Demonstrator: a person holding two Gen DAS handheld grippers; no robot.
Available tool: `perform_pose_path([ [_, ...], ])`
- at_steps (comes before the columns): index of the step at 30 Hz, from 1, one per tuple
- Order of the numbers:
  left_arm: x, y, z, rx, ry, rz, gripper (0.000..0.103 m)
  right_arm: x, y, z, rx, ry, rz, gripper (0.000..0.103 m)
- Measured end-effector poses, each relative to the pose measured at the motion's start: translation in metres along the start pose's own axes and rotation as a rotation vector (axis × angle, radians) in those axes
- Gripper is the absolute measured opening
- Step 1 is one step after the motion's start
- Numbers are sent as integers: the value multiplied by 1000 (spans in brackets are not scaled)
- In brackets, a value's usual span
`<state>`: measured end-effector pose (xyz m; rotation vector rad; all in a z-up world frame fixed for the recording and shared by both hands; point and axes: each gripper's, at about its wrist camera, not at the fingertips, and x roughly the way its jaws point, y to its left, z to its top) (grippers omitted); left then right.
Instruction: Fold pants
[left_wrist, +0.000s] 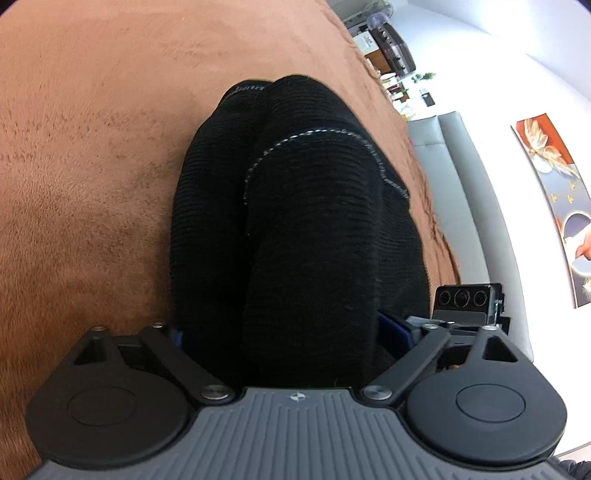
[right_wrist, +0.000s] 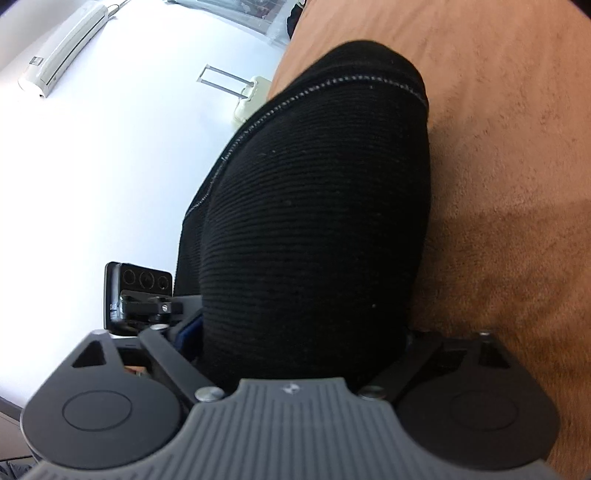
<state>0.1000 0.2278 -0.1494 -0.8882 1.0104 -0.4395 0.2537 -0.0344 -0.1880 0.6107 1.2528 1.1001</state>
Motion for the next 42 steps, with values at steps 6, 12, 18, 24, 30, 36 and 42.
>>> perform_pose_path([
  [6, -20, -32, -20, 8, 7, 10, 102, -24, 28, -13, -34, -22, -5, 77],
  [12, -30, -68, -75, 69, 8, -13, 102, -66, 62, -51, -56, -61, -10, 77],
  [18, -16, -95, -120, 114, 84, -40, 102, -118, 66, -110, -16, -97, -45, 77],
  [24, 2, -125, -142, 172, 150, -70, 102, -169, 70, -155, 15, -172, -82, 77],
  [30, 24, -145, -147, 211, 200, -90, 102, -203, 65, -181, 29, -256, -101, 77],
  [36, 58, -155, -129, 198, 264, -101, 102, -223, 47, -215, 67, -323, -120, 77],
  [42, 79, -170, -122, 234, 334, -83, 102, -233, 29, -233, 124, -385, -118, 77],
])
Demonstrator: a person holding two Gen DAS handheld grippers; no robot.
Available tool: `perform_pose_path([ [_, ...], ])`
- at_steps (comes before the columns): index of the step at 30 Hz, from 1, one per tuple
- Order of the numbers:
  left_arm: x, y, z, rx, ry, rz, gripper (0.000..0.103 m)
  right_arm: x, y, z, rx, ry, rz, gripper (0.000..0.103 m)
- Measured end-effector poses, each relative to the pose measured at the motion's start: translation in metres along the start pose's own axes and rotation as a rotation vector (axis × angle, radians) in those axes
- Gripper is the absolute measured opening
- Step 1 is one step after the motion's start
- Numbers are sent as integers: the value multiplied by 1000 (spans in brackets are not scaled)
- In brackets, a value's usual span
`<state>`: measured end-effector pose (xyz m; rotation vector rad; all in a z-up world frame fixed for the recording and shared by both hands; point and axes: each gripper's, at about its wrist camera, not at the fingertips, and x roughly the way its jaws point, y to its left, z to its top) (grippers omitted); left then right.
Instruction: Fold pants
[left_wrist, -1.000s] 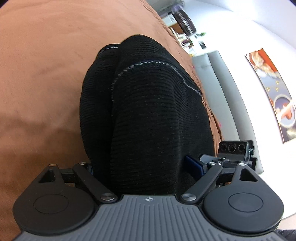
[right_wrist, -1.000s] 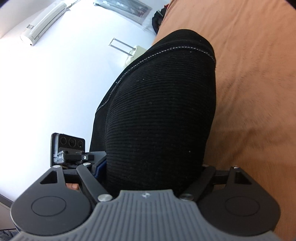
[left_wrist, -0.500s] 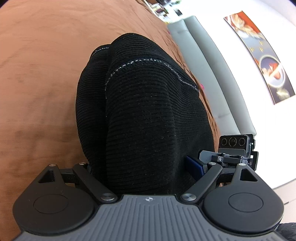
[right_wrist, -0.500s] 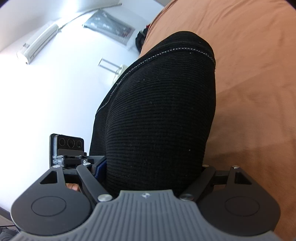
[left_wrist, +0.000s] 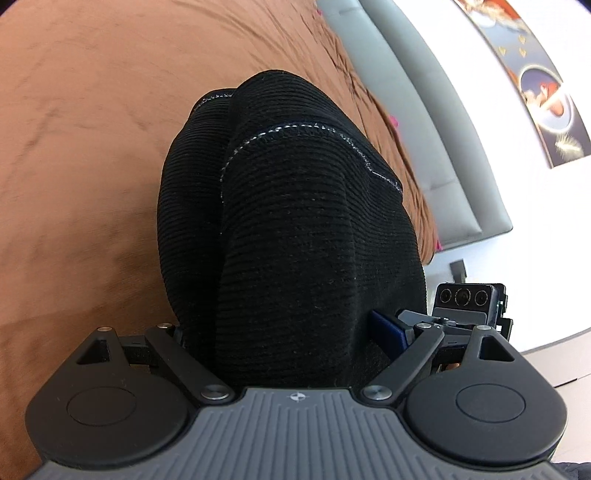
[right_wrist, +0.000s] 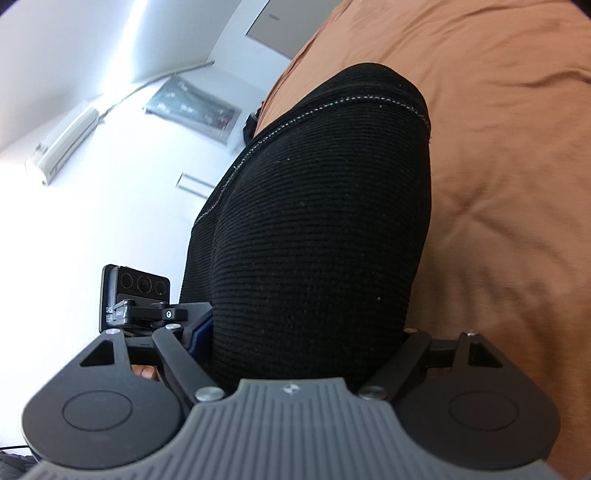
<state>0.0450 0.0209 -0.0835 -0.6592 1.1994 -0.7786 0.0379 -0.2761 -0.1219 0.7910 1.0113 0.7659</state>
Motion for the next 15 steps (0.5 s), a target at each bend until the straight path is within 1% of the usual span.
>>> perform_pose_path([
  [2, 7, -7, 16, 0, 16, -8, 102, -8, -10, 5, 15, -17, -3, 77],
  [4, 18, -9, 22, 2, 18, -20, 102, -11, -11, 7, 11, -32, -11, 77],
  [7, 41, -15, 48, 0, 4, -34, 102, -15, -10, 25, -34, -38, -31, 77],
  [9, 60, -20, 63, -5, -13, -45, 102, -17, -13, 46, -66, -31, -42, 77],
  [12, 87, -30, 98, -10, -44, -58, 102, -13, -14, 82, -99, -12, -58, 77],
  [15, 108, -39, 130, -5, -89, -59, 102, -11, -20, 132, -137, 37, -55, 77],
])
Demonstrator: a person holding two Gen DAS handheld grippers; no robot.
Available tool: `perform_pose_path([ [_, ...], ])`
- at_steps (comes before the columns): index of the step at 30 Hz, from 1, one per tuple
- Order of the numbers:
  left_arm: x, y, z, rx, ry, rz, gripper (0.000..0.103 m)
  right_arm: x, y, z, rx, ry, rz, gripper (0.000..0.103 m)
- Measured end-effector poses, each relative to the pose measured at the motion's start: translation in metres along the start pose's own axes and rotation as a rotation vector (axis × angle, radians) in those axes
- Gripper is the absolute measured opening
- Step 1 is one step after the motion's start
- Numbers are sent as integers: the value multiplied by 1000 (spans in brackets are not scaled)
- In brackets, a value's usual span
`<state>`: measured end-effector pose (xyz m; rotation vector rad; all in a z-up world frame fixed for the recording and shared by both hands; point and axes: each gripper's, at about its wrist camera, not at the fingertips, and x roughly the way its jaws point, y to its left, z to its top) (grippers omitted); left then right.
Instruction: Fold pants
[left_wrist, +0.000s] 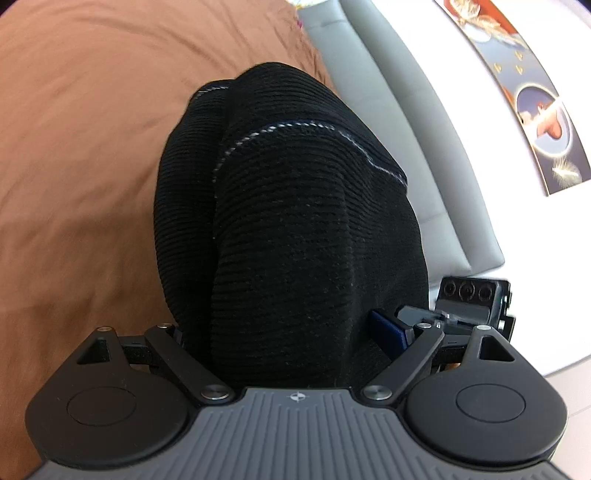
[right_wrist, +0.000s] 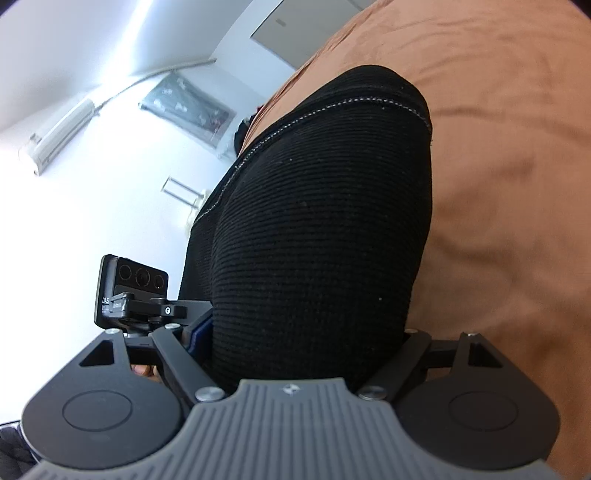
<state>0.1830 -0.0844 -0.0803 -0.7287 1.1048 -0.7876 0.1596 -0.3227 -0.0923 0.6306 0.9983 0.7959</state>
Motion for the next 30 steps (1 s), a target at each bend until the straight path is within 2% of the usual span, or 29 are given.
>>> perform_pose_path([
  [5, 38, -2, 52, -12, -47, 4, 102, 23, -17, 79, -45, 66, -3, 78],
  [9, 55, 17, 91, -36, -70, -2, 102, 54, -31, 108, -60, 75, 11, 78],
  [12, 54, 45, 110, -56, -88, 38, 102, 84, -34, 112, -69, 85, 13, 79],
  [15, 73, 64, 118, -89, -97, 146, 102, 107, -45, 110, -75, 103, -17, 85],
  [17, 87, 80, 114, -115, -68, 234, 102, 140, -48, 101, -53, 132, -118, 91],
  [18, 90, 83, 111, -97, -70, 243, 101, 154, -55, 95, -44, 153, -203, 95],
  [19, 91, 84, 109, -72, -82, 228, 103, 163, -61, 88, -30, 147, -251, 98],
  [21, 89, 83, 109, -60, -101, 223, 103, 162, -64, 79, 19, 87, -183, 97],
  [24, 96, 82, 113, -49, -80, 221, 103, 160, -53, 59, 2, 57, -187, 97],
  [26, 99, 73, 97, -45, -77, 219, 103, 156, -49, 49, 34, 50, -181, 97],
  [30, 103, 64, 95, -8, -66, 222, 103, 154, -36, 30, 33, 29, -163, 97],
])
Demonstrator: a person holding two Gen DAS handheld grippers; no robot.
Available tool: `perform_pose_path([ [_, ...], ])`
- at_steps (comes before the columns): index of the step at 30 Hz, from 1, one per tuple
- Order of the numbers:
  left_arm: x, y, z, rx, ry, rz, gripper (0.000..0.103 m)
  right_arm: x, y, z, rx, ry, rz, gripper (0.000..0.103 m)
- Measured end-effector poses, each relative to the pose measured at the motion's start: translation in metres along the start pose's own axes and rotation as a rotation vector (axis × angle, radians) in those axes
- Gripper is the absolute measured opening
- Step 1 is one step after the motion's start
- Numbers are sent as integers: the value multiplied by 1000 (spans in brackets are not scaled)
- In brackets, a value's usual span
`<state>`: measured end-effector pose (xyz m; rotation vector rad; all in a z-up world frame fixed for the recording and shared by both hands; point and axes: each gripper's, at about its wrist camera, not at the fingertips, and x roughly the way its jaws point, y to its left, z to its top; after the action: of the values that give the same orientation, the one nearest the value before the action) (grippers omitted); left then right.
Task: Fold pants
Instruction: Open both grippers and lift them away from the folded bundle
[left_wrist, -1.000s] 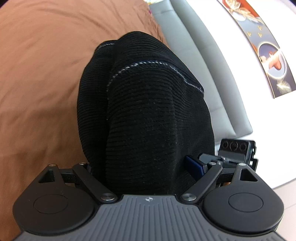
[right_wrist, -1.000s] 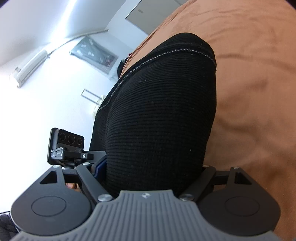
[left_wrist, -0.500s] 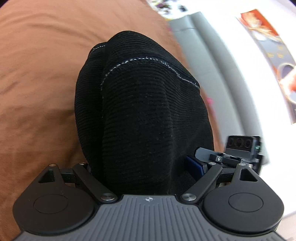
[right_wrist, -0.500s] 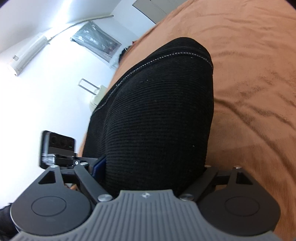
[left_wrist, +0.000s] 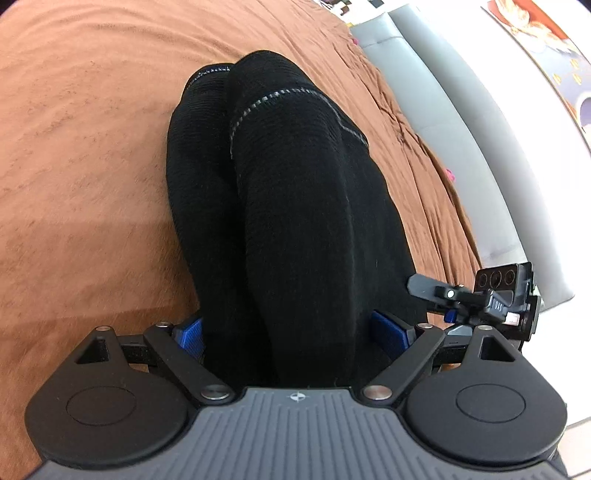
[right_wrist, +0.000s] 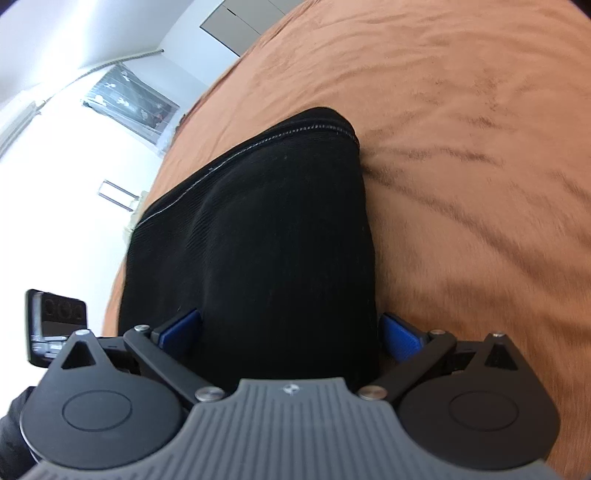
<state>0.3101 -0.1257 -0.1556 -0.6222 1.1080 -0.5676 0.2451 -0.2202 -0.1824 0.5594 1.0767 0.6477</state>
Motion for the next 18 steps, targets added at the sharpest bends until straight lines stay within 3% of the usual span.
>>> perform_pose_path([
  [4, -11, 5, -10, 31, 2, -8, 103, -18, -1, -23, 6, -11, 18, 96],
  [6, -2, 3, -11, 32, 10, -26, 103, -23, -1, -38, 14, -8, 21, 90],
  [9, -2, 6, -16, 53, 21, -2, 103, -1, 16, -54, 29, -8, -5, 87],
  [11, -25, 4, -32, 55, 0, 3, 103, 6, 23, -63, 50, -4, -21, 83],
  [15, -38, 1, -45, 70, -41, 13, 103, 21, 51, -98, 34, -45, -125, 68],
  [18, -50, -9, -56, 108, -62, 41, 103, 19, 73, -116, 57, -134, -174, 69],
])
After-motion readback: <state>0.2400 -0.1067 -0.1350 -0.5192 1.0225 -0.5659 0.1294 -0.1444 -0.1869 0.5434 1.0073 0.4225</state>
